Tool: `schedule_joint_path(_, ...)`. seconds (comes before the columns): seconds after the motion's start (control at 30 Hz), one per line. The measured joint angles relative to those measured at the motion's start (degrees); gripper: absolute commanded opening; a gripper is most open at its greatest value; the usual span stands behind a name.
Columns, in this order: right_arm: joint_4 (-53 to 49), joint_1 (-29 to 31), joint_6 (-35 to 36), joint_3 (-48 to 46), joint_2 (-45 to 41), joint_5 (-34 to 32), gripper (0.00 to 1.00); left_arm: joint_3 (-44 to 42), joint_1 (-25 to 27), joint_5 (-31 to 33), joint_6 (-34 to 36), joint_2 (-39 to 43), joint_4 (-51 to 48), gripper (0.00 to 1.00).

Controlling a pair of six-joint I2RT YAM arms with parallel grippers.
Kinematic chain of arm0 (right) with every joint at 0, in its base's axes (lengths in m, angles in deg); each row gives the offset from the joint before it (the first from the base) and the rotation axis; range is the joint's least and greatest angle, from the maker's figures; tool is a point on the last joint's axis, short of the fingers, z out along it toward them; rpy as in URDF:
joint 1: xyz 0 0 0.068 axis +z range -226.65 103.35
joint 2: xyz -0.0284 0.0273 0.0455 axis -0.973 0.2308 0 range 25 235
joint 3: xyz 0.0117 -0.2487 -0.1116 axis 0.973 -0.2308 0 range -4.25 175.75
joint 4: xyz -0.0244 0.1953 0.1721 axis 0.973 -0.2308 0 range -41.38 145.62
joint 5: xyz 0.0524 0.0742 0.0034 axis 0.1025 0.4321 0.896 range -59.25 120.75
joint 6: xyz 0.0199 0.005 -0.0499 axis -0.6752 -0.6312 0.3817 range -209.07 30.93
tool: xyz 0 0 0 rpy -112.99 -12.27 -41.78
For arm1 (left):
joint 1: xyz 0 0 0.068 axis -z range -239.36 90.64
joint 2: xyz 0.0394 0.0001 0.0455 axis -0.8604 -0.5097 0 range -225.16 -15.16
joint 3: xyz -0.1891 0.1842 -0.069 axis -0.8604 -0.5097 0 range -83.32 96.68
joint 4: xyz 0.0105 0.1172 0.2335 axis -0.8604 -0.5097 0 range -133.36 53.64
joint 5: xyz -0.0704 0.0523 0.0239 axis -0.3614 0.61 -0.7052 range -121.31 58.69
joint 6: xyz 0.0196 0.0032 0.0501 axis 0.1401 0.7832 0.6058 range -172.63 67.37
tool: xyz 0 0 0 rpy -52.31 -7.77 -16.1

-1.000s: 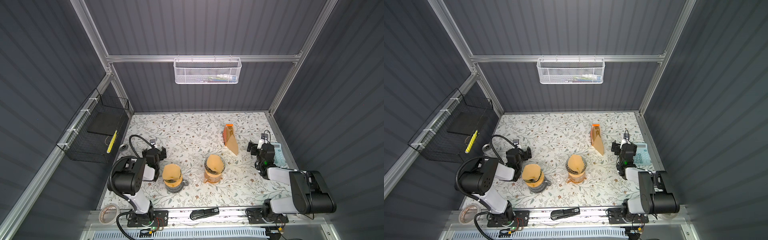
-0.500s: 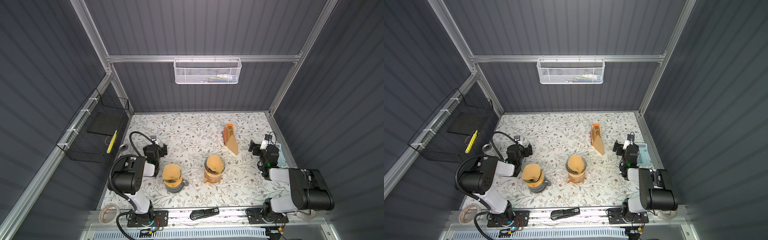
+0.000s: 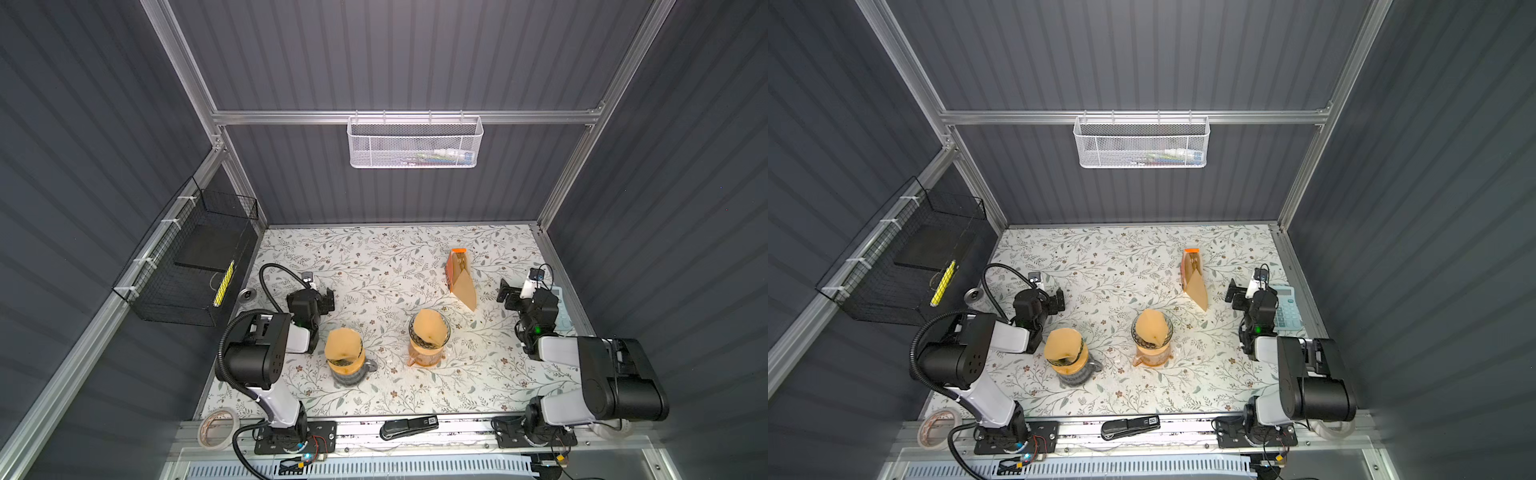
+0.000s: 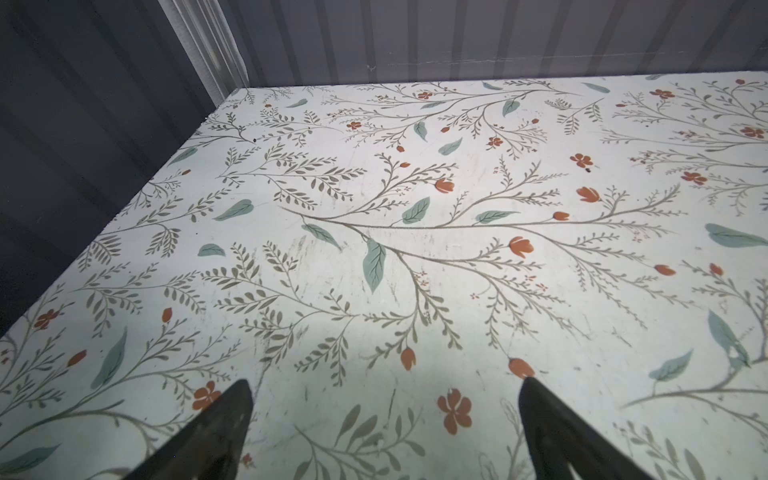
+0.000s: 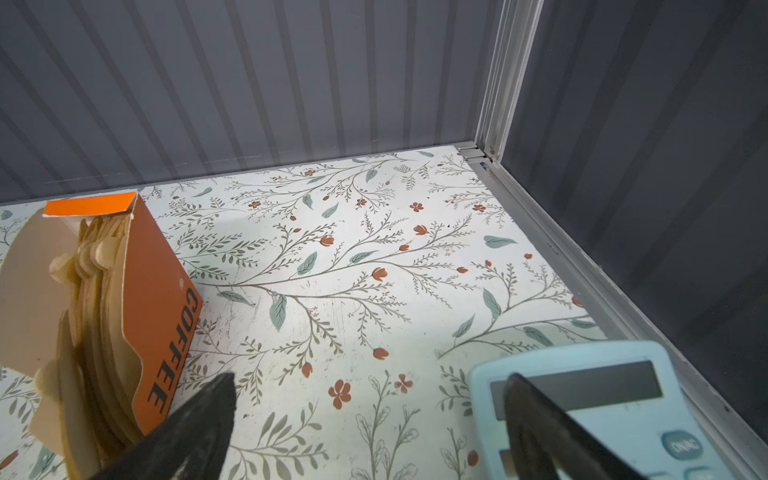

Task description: Place the coffee filter in the dripper

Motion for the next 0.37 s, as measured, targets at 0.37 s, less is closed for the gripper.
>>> schedule_joint_path(0.37,0.0,0.0,0.0,0.0,0.0,0.0,0.99,0.09,-1.03,-1.29,0.0,-0.02,-0.72,1.0)
